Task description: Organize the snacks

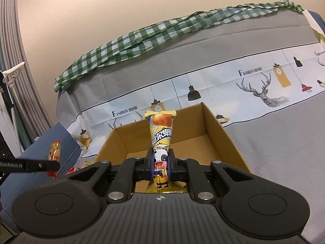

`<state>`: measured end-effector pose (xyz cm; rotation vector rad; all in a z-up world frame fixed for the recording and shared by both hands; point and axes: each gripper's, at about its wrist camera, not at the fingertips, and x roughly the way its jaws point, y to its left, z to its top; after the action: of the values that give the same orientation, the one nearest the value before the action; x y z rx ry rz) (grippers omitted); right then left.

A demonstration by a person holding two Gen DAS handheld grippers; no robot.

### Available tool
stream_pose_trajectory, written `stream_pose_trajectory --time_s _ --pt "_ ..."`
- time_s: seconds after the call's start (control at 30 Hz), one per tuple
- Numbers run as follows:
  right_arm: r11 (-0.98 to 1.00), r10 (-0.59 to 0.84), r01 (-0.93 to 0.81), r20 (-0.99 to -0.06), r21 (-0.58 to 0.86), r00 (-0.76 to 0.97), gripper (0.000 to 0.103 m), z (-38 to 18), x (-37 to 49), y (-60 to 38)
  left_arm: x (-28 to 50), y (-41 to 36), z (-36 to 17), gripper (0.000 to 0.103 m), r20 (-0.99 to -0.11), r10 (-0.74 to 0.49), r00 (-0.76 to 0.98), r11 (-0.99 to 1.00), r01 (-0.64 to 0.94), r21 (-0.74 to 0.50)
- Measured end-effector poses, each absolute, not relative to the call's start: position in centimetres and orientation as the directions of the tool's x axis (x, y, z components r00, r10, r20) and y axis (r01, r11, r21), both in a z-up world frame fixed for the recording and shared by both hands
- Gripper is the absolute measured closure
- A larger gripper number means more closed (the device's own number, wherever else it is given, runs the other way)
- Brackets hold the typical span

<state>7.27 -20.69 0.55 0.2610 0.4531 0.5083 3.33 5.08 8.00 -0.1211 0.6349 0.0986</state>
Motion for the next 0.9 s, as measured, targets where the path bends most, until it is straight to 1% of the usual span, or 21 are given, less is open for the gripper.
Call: stream_pose_trajectory --time_s 0.17,0.5,0.9 --pt "0.847 0.516 -0.406 -0.348 0.343 0.783 0.091 0.5 7.2 -20.7 5.1 2.8 8.9 0.084 -0.581 0.018 0.814 0.993 -0.083 -0.085" --pt "0.844 0.504 -0.377 -0.323 0.382 0.801 0.091 0.6 6.9 -21.5 6.9 -0.6 9.3 0.084 -0.57 -0.035 0.821 0.997 -0.01 -0.077" --pt "0.835 0.52 -0.405 -0.294 0.373 0.802 0.091 0.7 6.6 -21.4 7.7 0.0 9.8 0.084 -0.57 -0.011 0.821 0.997 -0.034 -0.069"
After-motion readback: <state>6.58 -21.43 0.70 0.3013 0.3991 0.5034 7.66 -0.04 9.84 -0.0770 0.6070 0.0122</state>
